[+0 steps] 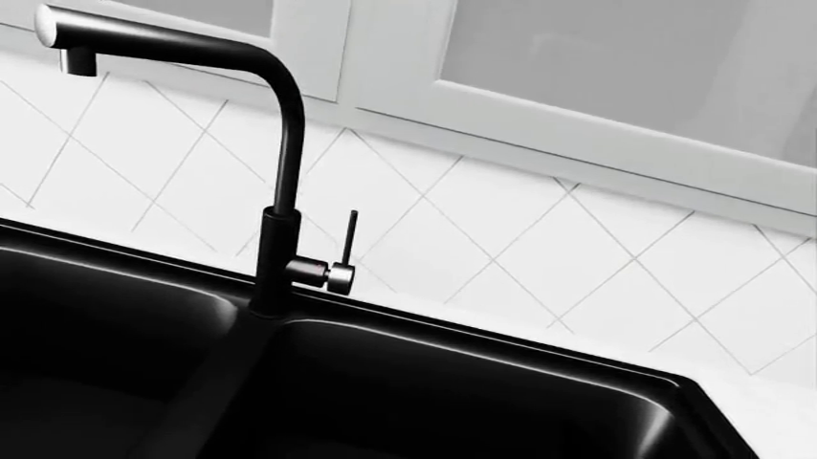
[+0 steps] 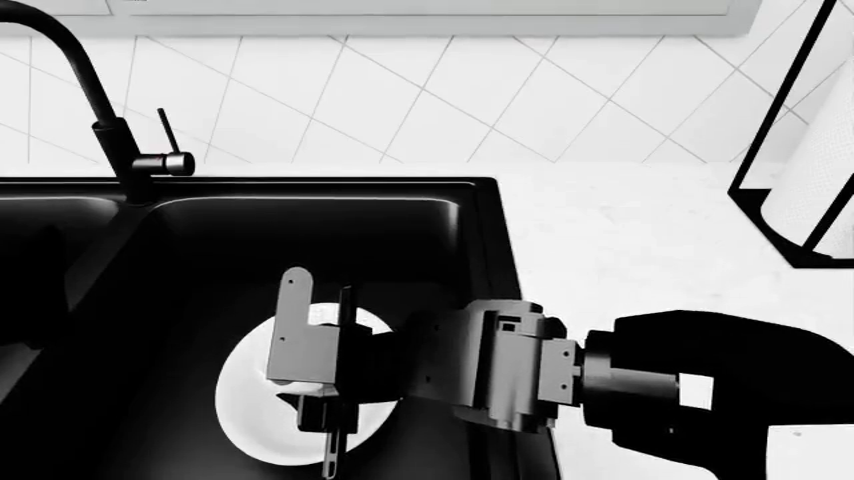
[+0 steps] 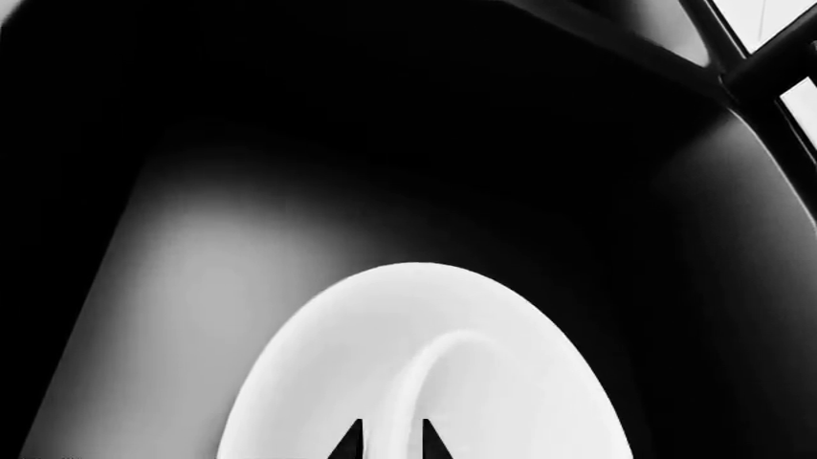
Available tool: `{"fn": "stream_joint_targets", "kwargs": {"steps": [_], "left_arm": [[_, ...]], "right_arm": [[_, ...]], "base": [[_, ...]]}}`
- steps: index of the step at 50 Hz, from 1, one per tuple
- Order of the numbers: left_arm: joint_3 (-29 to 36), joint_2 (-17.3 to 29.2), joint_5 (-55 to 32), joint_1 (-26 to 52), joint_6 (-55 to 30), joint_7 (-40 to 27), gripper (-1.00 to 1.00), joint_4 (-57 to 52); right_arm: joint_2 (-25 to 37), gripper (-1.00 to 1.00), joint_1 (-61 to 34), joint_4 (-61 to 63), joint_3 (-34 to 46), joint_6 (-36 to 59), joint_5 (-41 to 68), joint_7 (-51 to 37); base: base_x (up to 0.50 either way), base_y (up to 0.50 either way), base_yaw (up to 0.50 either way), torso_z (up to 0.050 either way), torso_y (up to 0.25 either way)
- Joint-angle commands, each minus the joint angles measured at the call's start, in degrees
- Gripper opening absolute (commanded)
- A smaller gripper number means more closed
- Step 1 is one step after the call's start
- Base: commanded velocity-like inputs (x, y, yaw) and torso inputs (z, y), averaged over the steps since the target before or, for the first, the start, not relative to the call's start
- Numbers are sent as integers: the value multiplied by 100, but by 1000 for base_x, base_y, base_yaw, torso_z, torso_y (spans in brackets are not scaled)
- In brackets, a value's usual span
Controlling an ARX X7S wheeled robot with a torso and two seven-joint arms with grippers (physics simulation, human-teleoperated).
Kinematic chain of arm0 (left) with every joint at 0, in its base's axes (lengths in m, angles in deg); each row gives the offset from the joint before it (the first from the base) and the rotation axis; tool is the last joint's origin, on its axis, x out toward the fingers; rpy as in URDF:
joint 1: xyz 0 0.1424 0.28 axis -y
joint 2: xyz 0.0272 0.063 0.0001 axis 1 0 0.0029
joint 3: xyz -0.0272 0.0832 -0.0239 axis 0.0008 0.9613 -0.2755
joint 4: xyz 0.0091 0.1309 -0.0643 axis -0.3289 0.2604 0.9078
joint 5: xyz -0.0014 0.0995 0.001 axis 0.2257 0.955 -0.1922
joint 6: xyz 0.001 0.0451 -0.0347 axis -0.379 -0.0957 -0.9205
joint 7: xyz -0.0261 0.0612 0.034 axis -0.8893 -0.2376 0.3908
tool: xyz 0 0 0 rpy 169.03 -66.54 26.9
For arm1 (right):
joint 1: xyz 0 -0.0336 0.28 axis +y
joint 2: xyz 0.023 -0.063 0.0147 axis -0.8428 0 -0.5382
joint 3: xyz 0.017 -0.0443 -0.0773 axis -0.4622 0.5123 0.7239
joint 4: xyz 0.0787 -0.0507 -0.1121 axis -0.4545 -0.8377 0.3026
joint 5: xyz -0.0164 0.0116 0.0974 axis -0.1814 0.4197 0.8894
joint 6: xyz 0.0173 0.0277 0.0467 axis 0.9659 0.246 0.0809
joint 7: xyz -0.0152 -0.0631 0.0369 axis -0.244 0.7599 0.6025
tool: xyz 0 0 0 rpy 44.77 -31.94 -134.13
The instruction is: Stack the bowls in the sink.
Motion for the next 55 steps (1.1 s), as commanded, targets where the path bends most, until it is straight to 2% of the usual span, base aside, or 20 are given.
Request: {"fn": "stream_joint_targets", "kwargs": {"steps": [1, 55], "left_arm": [[-2, -6, 13, -10, -4, 9, 100, -7], [108, 14, 70, 4, 16, -21, 100, 10]], "right_arm": [[-19, -100, 16, -54, -44, -14, -92, 22], [-165, -100, 296, -502, -66, -80, -260, 208]], "base": [[0, 0, 0, 0, 0], [0, 0, 0, 0, 0]]}}
